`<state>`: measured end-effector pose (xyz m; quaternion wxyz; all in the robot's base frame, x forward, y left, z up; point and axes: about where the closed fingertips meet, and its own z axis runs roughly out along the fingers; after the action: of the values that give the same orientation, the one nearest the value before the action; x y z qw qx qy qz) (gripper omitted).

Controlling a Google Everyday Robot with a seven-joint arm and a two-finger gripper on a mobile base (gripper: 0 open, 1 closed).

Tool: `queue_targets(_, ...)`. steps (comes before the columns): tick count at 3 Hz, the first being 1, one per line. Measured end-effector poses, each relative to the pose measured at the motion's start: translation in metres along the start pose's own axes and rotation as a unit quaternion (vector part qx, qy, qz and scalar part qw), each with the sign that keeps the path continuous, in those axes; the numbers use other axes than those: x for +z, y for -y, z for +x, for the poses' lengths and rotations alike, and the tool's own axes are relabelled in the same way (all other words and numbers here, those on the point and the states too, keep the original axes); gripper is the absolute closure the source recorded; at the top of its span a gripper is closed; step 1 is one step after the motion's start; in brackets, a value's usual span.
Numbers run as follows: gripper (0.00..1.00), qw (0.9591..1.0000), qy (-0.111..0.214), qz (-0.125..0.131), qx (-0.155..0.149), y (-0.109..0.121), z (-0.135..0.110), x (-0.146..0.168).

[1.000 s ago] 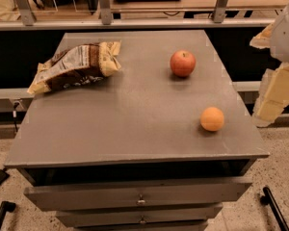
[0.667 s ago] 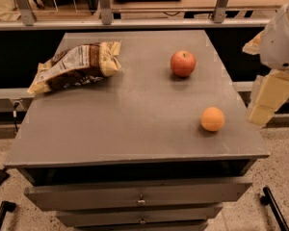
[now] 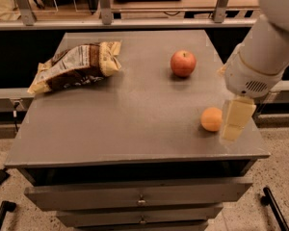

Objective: Pick orange

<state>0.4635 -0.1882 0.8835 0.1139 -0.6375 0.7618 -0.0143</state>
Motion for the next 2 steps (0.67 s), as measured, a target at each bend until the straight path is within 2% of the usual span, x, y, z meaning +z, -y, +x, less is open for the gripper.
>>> queue_targets(1,0.00,0.9995,-0.015,-0.025,-0.013,-0.0049,-0.0019,0.0360)
queue_targets(2,0.00,0.9993,-0.018,-0.029,-0.015,-0.0063,-0.0016,0.0418)
